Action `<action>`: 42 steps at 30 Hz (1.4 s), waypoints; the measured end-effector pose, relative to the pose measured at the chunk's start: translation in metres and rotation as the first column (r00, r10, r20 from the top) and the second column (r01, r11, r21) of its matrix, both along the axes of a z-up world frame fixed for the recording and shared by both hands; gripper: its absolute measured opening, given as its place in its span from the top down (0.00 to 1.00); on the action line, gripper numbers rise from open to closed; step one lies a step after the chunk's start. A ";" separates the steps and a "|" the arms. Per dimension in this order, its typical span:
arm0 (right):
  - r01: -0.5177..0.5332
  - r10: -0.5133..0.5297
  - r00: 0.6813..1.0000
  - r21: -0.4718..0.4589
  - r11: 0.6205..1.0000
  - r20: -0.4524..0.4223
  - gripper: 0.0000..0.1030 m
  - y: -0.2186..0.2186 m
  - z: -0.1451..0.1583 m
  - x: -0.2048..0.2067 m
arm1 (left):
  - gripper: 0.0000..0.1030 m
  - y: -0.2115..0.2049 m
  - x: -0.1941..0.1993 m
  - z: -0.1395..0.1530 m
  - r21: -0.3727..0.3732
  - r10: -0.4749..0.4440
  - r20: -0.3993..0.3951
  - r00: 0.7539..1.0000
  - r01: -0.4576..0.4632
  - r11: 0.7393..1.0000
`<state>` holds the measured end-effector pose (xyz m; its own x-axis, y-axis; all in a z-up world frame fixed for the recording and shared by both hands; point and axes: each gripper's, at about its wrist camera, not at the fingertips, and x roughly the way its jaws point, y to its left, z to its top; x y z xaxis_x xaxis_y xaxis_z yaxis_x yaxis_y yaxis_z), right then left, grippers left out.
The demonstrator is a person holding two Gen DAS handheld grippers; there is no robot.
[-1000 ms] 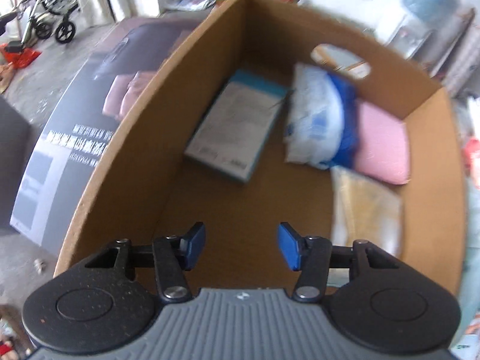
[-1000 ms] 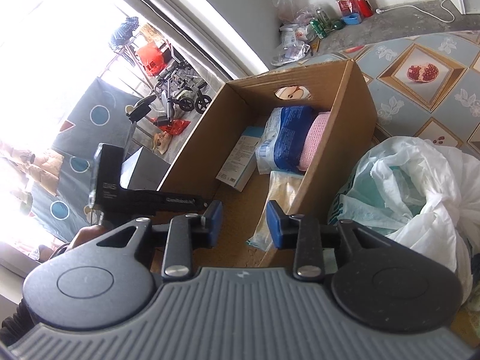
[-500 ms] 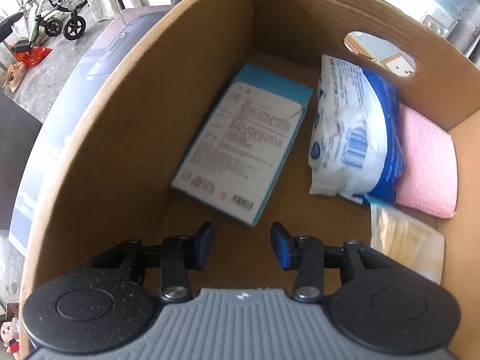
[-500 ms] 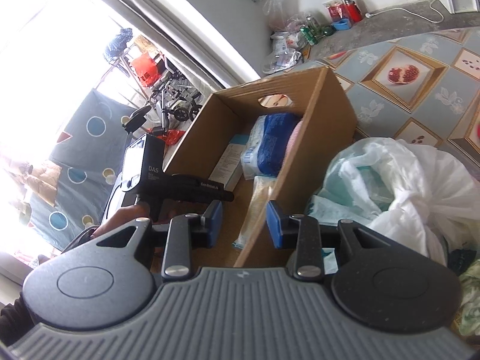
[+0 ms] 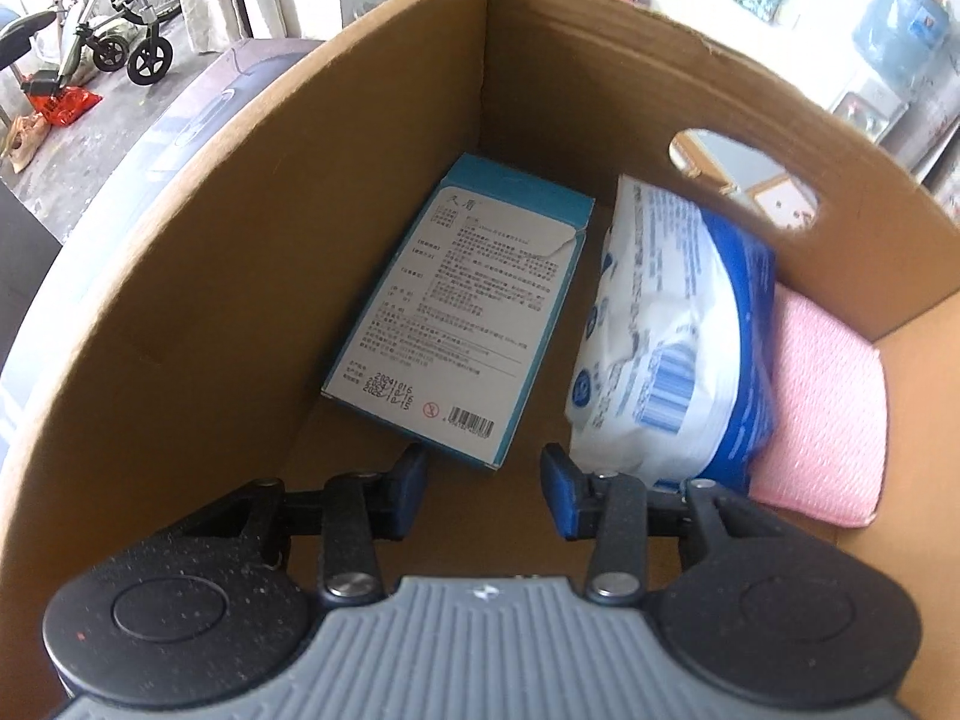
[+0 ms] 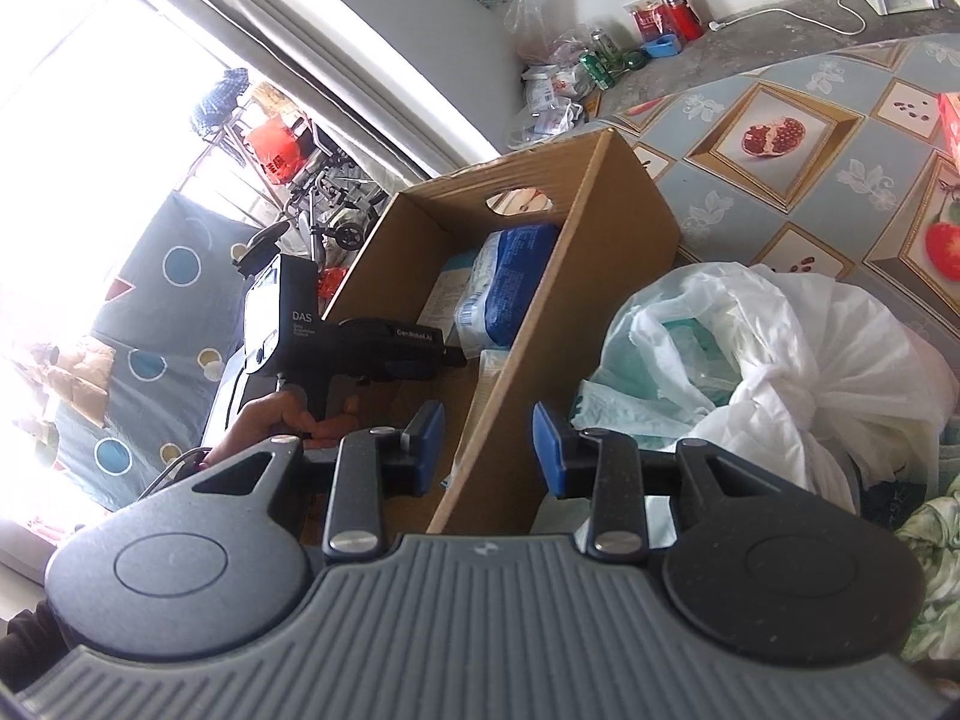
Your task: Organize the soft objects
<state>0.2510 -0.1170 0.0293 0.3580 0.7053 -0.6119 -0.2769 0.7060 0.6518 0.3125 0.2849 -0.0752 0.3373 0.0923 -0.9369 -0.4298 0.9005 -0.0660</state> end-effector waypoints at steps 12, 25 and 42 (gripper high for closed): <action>0.045 -0.044 0.999 -0.015 0.999 0.024 0.56 -0.013 0.004 -0.023 | 0.30 0.010 -0.023 0.028 -0.034 0.029 0.065 0.997 -0.027 0.999; 0.168 -0.165 0.964 0.007 0.986 0.209 0.30 -0.049 0.033 -0.121 | 0.12 -0.048 -0.146 0.156 0.066 -0.131 0.412 0.902 0.114 0.991; 0.585 -0.550 0.795 -0.082 0.807 0.258 0.22 -0.212 0.021 -0.244 | 0.00 -0.220 -0.253 0.133 -0.206 -0.326 0.637 0.699 0.561 0.801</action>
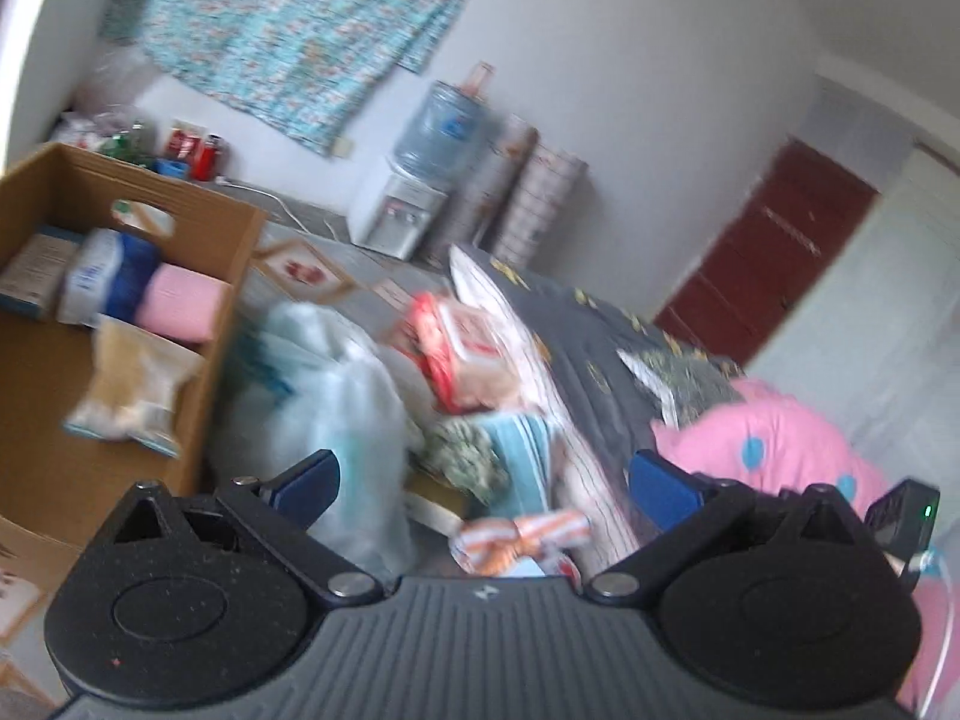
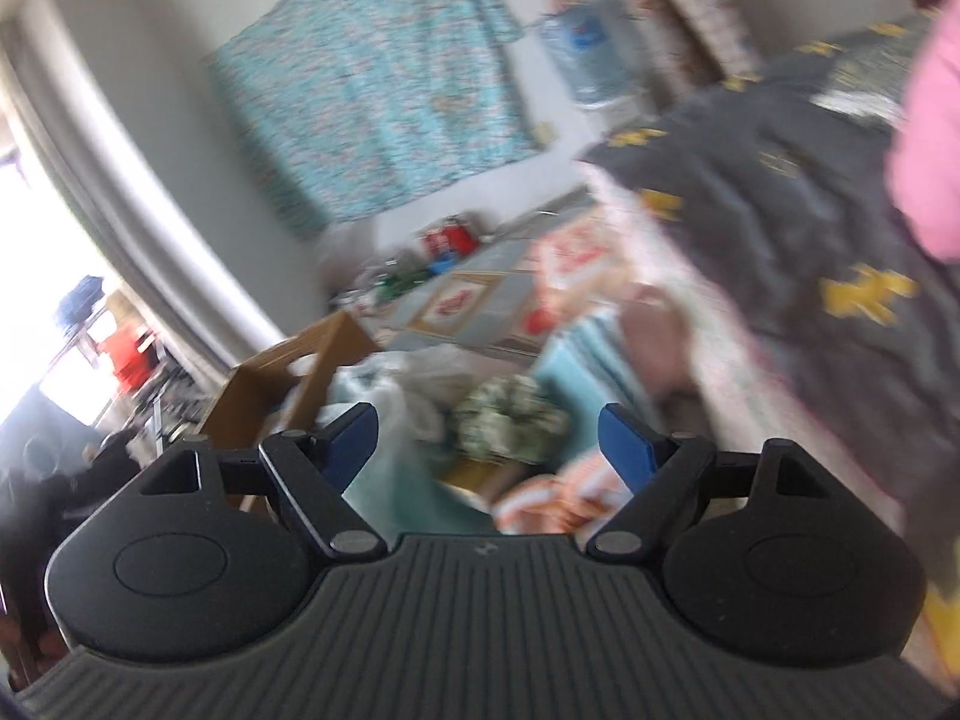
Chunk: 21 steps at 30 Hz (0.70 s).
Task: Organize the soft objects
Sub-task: 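Move the open right gripper to the light-blue towel on the pile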
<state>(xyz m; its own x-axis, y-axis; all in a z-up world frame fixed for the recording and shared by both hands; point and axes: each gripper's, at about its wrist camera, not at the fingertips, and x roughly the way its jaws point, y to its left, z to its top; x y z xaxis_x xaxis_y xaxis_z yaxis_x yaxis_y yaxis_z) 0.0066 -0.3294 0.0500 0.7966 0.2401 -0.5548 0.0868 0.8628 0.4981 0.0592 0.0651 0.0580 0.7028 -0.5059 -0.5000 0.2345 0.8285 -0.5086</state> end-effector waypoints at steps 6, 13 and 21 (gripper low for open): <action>0.056 -0.056 0.997 0.009 0.998 -0.059 0.22 -0.017 -0.026 -0.005 | 0.00 -0.050 0.000 -0.026 0.068 -0.057 0.016 0.998 0.056 0.996; -0.021 0.015 0.994 -0.056 0.998 -0.107 0.22 -0.016 -0.022 0.040 | 0.00 -0.108 0.018 -0.044 0.241 -0.112 0.074 0.991 0.092 0.966; -0.156 0.110 0.964 -0.177 0.972 -0.243 0.23 -0.011 -0.055 0.131 | 0.20 -0.151 0.068 -0.087 0.325 -0.156 -0.001 0.988 0.148 0.934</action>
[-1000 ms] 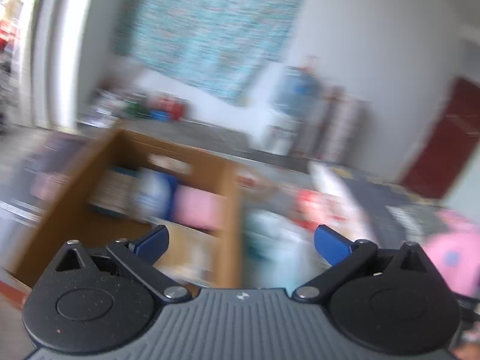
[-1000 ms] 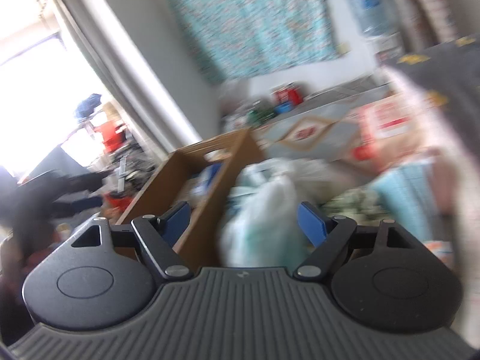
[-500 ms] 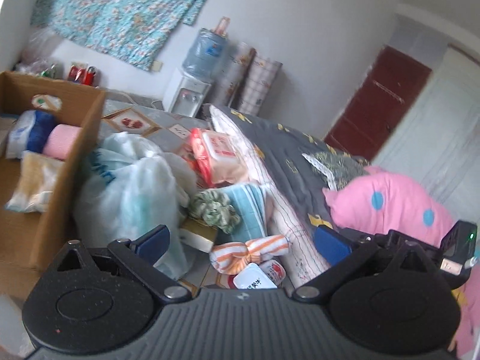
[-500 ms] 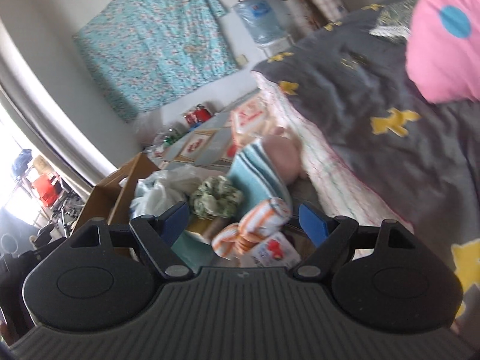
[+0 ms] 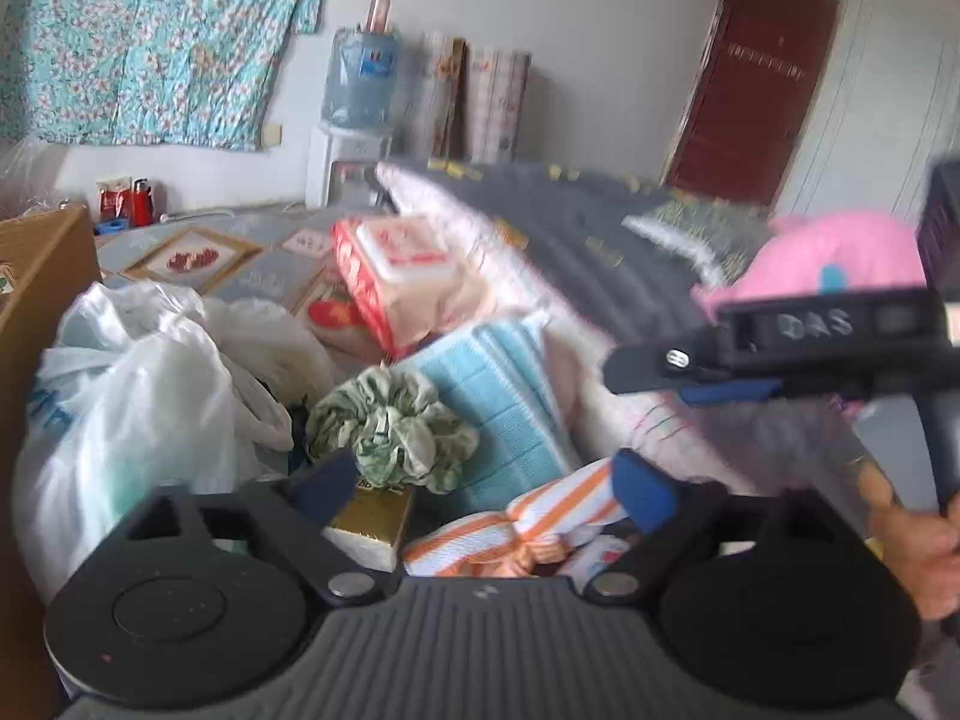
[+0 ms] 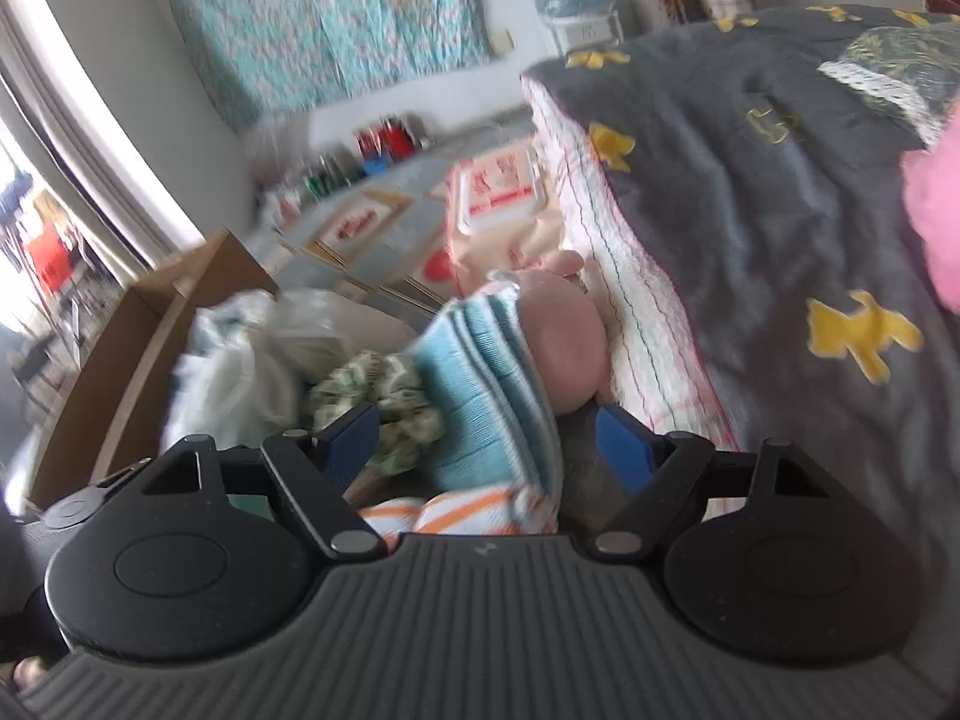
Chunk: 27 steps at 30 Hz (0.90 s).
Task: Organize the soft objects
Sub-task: 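Move the open right gripper to the light-blue towel on the pile, then close the right gripper on the edge of the light-blue towel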
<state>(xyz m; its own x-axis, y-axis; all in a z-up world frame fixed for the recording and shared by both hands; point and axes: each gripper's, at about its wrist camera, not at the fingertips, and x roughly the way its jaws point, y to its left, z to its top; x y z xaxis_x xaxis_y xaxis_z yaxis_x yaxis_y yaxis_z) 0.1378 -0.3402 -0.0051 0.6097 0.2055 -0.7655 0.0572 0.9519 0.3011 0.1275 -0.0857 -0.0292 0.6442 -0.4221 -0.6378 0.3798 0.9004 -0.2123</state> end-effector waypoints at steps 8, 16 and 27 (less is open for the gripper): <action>-0.057 0.062 0.989 0.042 0.997 -0.132 0.39 0.001 -0.058 0.051 | 0.58 0.001 0.022 -0.037 -0.044 0.010 -0.132 0.991 -0.016 0.999; -0.099 0.101 0.989 0.024 0.995 -0.111 0.85 0.010 -0.058 0.046 | 0.64 0.003 0.022 -0.044 -0.053 0.013 -0.148 0.989 -0.021 0.998; -0.060 0.053 0.997 0.125 0.990 0.060 0.94 -0.001 -0.005 0.037 | 0.52 0.011 0.020 -0.035 -0.097 0.026 -0.122 0.992 -0.038 0.994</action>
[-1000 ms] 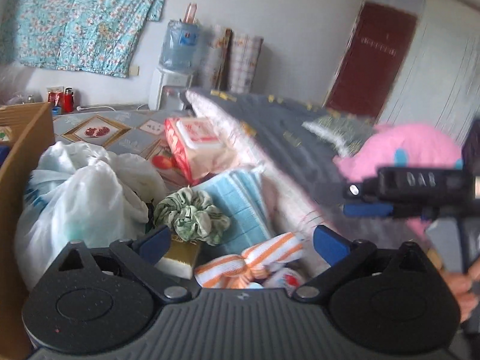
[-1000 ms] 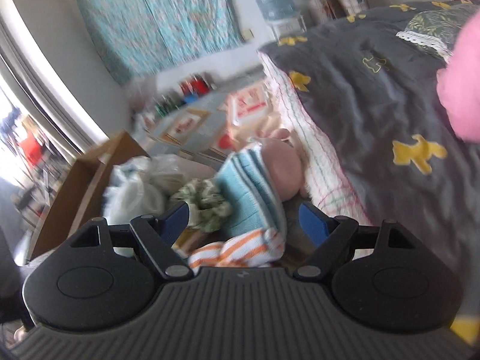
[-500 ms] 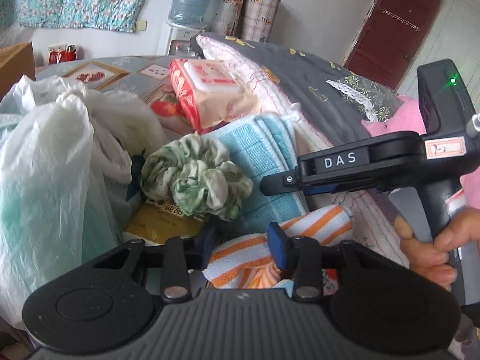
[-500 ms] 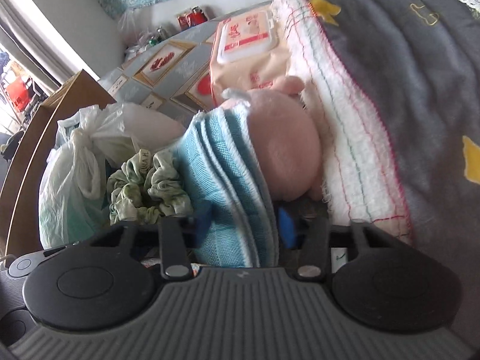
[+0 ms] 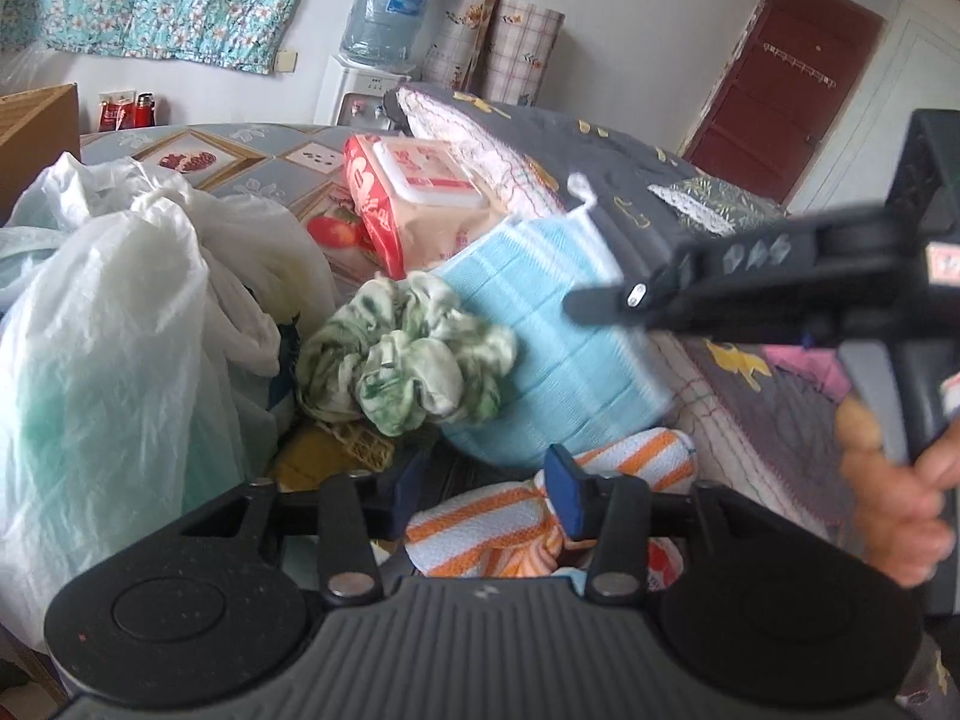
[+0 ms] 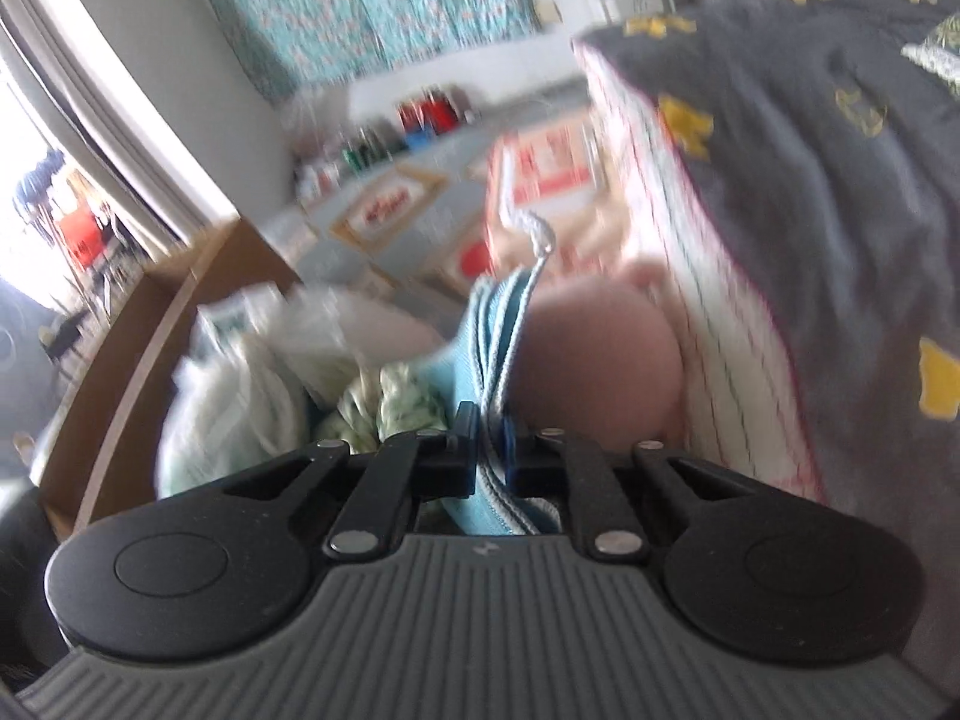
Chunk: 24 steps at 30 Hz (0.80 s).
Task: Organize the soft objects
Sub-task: 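Close the right gripper on the edge of the light-blue towel, then lift the towel with the right gripper and carry it over the cardboard box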
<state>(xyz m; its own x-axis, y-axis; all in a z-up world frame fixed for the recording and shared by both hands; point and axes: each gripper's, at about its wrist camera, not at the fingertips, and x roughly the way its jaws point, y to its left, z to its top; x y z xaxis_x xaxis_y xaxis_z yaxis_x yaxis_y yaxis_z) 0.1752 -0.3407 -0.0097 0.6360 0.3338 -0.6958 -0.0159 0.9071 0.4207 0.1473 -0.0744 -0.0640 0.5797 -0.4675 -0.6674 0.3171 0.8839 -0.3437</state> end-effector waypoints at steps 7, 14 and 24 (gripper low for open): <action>-0.008 -0.004 0.997 0.148 0.989 0.081 0.94 -0.016 0.037 -0.008 | 0.25 0.012 -0.002 0.021 -0.144 0.000 0.032 0.999 0.004 0.990; -0.039 0.008 0.995 0.300 0.953 0.102 0.94 -0.025 0.057 -0.022 | 0.11 0.019 0.003 0.031 -0.322 -0.023 0.014 1.000 0.026 0.946; -0.163 0.103 0.982 0.441 0.882 0.158 0.94 -0.014 0.100 -0.034 | 0.06 0.004 -0.012 0.048 -0.231 -0.043 0.180 0.983 0.085 0.969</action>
